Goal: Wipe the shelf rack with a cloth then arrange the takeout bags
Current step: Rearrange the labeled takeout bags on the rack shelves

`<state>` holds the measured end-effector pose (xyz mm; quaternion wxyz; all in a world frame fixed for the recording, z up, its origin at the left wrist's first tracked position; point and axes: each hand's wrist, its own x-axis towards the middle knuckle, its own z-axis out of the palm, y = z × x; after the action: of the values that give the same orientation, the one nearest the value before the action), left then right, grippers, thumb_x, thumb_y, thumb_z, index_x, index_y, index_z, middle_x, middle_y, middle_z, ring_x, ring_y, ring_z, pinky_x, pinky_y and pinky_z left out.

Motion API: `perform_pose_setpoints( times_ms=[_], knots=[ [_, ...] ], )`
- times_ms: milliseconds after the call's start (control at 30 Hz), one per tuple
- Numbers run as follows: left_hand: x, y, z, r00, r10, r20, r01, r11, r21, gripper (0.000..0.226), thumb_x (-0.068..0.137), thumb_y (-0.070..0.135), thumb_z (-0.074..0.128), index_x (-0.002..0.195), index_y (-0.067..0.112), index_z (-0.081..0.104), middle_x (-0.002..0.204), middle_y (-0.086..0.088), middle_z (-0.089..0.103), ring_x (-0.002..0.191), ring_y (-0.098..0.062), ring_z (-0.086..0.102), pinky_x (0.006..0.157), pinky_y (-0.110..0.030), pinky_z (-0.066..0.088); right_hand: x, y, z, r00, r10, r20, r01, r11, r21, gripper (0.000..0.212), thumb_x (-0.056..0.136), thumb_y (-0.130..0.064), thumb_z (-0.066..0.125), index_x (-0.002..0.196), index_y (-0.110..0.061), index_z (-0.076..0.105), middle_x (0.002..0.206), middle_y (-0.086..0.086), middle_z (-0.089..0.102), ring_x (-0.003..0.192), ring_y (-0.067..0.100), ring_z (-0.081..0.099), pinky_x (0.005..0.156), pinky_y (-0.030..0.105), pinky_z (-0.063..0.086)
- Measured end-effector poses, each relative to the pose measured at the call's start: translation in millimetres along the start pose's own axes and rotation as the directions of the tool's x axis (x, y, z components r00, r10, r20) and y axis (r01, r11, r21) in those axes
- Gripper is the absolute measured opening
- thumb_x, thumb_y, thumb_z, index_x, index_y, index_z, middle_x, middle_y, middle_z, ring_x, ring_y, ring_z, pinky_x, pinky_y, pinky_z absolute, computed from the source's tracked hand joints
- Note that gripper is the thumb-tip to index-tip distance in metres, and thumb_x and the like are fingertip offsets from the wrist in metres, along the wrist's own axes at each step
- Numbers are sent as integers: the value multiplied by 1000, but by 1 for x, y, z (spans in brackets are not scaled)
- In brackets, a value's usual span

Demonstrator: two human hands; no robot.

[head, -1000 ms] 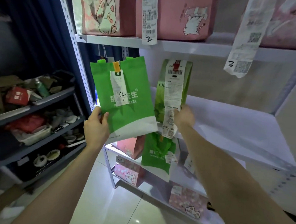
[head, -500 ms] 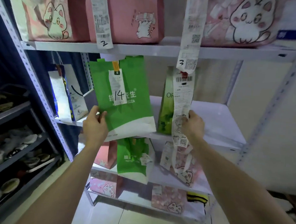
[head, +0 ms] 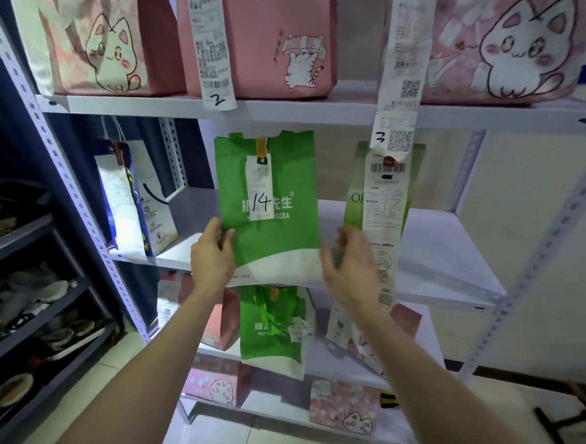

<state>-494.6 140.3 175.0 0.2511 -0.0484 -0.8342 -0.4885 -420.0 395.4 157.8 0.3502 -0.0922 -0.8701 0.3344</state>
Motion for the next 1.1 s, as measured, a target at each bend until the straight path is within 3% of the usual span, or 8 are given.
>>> perform_pose_setpoints(
  times_ms=[67,167,400,533,633,767,933,1100],
  knots=[
    [11,-11,-3,999,-14,37,14,1000,-17,13,112,25,58,100,24,55,85,2,73,75,-28,68,69,-51,60,-1,-23,34,977,122,174,-130,991,31,51,105,-59,48,134,-17,54,121,-3,60,105,16,61,91,34,54],
    [32,-29,-12,996,-6,92,8,1000,-21,12,112,25,58,101,24,55,89,1,75,80,-27,71,72,-54,62,2,-40,71,918,246,312,-267,963,24,32,112,-39,47,125,-13,61,113,6,71,96,22,68,87,39,59],
    [89,-58,-20,984,79,159,-55,987,-150,14,112,24,59,99,27,56,90,7,73,82,-20,70,67,-37,58,15,-61,126,943,308,122,-323,938,125,26,115,-34,42,112,-21,64,76,-7,62,69,13,61,58,30,40],
    [99,-94,-14,949,27,315,5,995,-100,12,109,16,63,121,18,62,103,19,74,92,4,69,84,-22,56,0,-52,153,905,359,226,-368,930,-6,35,116,-35,36,132,-18,62,92,3,68,78,21,62,66,33,41],
    [97,-128,-16,881,-37,471,35,999,13,37,105,12,69,140,9,58,127,-10,73,114,-29,71,103,-52,57,-10,-45,164,888,408,213,-407,912,-50,42,117,-36,34,146,-22,60,98,5,68,71,10,56,55,26,39],
    [110,-141,-16,884,-2,467,-13,1000,29,39,105,8,66,143,9,59,131,-12,73,117,-33,70,101,-39,54,-5,-56,174,895,392,211,-380,920,-94,42,117,-37,33,150,-25,56,94,-1,62,68,1,51,51,19,33],
    [122,-147,-17,878,25,478,-37,999,15,44,102,4,66,146,9,59,136,-10,73,121,-30,69,106,-40,54,-4,-59,181,885,406,229,-390,914,-115,41,117,-31,33,153,-24,53,123,9,69,70,-1,49,46,12,32],
    [117,-163,-21,865,15,501,-25,1000,13,43,100,4,70,142,10,60,132,-7,74,111,-23,69,100,-36,54,-6,-54,173,869,397,295,-370,918,-146,37,113,-28,46,148,-17,53,127,10,70,77,7,56,60,17,43]
  ],
)
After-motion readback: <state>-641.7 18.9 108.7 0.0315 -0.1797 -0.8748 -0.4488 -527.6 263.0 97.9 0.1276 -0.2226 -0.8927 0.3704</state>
